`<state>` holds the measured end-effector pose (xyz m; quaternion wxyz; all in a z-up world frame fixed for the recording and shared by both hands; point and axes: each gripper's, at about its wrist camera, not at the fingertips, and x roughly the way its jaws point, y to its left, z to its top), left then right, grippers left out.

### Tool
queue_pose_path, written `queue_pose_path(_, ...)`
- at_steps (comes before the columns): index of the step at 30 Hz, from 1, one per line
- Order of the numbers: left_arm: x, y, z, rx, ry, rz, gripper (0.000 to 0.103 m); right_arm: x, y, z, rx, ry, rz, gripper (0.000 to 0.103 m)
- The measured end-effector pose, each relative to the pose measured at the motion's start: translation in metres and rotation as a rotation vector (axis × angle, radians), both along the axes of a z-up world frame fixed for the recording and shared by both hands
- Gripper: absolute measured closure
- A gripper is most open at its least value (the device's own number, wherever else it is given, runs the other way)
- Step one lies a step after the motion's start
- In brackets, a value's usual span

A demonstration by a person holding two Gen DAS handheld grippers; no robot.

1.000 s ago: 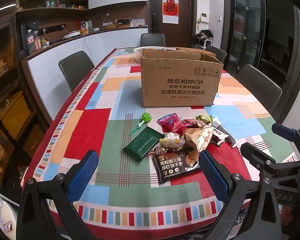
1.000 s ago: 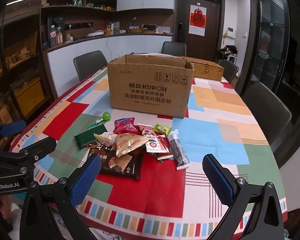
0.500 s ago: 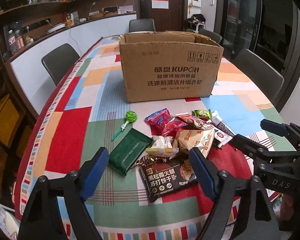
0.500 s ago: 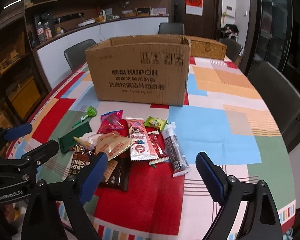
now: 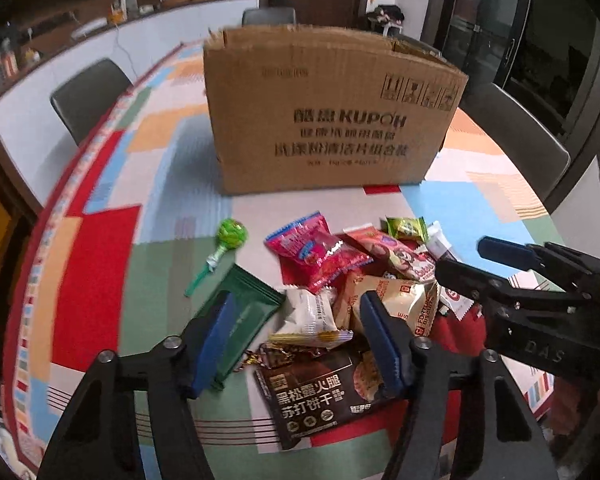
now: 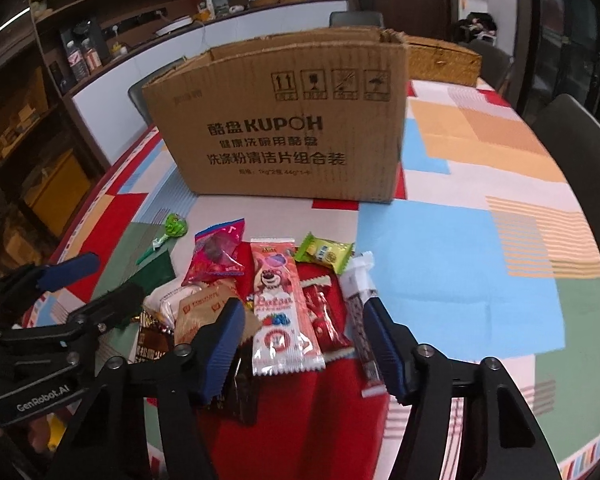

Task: Organize snacks
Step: 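Grasp the white snack bag with the left tool while the right tool grasps the pink Lotso biscuit stick, then lift both snacks over the cardboard box and open both tools to drop them in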

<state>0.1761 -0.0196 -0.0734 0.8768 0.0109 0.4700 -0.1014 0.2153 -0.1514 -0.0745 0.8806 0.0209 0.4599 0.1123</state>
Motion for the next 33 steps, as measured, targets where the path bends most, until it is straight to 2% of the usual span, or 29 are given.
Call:
queue_pose_path(6,0.013,0.0,-0.017,-0.021,0.065,-0.001,0.047,0.024,0.006,-0.014,0.002,0.059,0.046,0.047)
queue_pose_path(8,0.015,0.0,-0.02,-0.026,0.082,-0.004,0.048,0.031,0.007,-0.018,0.01,0.079,0.057,0.051)
queue_pose_path(15,0.022,0.001,-0.034,-0.073,0.144,-0.007,0.052,0.039,0.015,-0.034,0.006,0.133,0.091,0.057)
queue_pose_path(21,0.028,0.004,-0.039,-0.106,0.159,0.0,0.052,0.042,0.019,-0.035,-0.007,0.125,0.101,0.057)
queue_pose_path(28,0.036,0.009,-0.049,-0.162,0.2,0.016,0.054,0.043,0.021,-0.034,-0.009,0.118,0.106,0.067)
queue_pose_path(33,0.036,0.01,-0.051,-0.177,0.199,0.01,0.065,0.041,0.026,-0.032,-0.013,0.103,0.099,0.07)
